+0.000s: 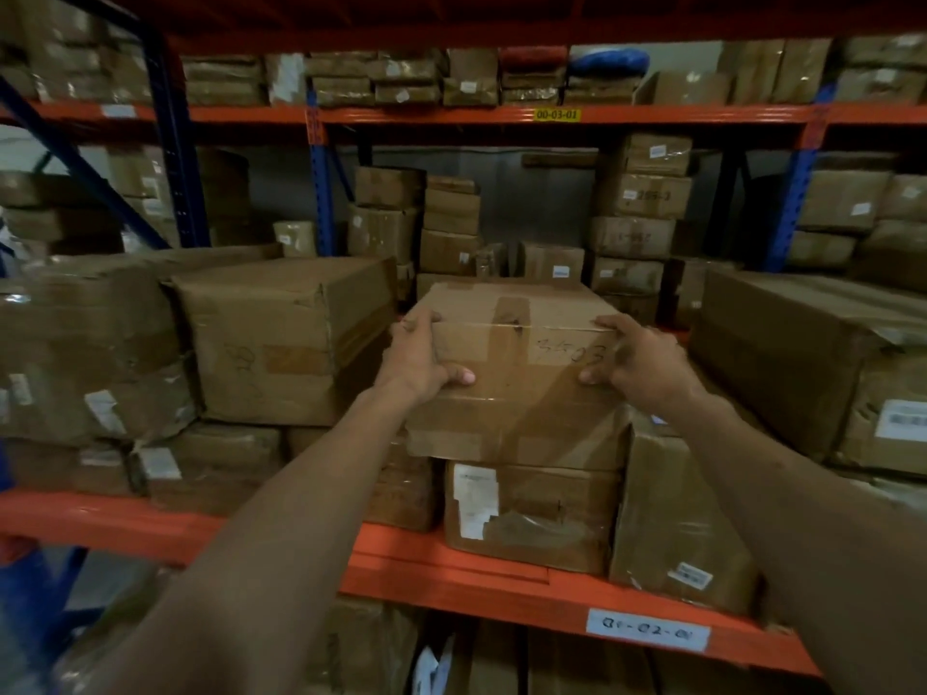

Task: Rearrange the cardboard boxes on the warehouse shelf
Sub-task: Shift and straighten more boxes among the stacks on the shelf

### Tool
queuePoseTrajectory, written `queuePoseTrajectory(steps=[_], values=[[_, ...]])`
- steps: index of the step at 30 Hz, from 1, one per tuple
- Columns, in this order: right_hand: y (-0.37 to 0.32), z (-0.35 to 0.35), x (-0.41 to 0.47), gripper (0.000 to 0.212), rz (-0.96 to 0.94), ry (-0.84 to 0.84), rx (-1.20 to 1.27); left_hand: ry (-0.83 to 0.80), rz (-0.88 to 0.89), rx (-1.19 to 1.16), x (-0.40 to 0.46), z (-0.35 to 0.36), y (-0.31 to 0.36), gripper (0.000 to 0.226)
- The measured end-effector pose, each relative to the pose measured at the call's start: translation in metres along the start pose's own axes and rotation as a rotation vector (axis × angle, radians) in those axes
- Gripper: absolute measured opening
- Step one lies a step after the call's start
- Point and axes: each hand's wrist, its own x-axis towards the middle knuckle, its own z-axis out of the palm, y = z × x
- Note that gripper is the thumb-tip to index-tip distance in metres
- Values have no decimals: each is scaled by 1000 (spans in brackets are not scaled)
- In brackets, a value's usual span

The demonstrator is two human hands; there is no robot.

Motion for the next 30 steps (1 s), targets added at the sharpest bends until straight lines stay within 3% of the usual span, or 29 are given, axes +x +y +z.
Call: queuePoseTrajectory(steps=[3,6,8,12,14,16,18,21,23,28,30], values=[[-15,-7,-3,76,12,-58,22,-115,76,1,9,-12,-19,84],[-33,-19,5,75,59,-110,-313,-273,169,-27,14,-38,-42,86],[-58,-13,17,81,-10,1,-461,-91,217,-79,13,-61,-62,94],[-141,39,40,94,-281,122,-349,570,136,-109,21,-105,-122,87],[-194,75,49,101,-458,79,-431,646,-26,-150,23,-125,-156,100],[-245,112,50,105,-636,10,-504,565,-180,-143,28,-139,-192,114],[-287,149,46,116,-768,-38,-569,366,-248,-110,27,-150,-224,128],[-329,199,40,135,-976,-59,-890,67,-225,-48,29,-154,-265,144],[-342,220,43,143,-981,-119,-1036,-30,-185,22,31,-150,-282,155],[-337,227,54,157,-833,-169,-847,3,-321,-295,42,-135,-285,170],[-330,224,55,159,-830,-172,-810,37,-368,-289,47,-128,-280,170]])
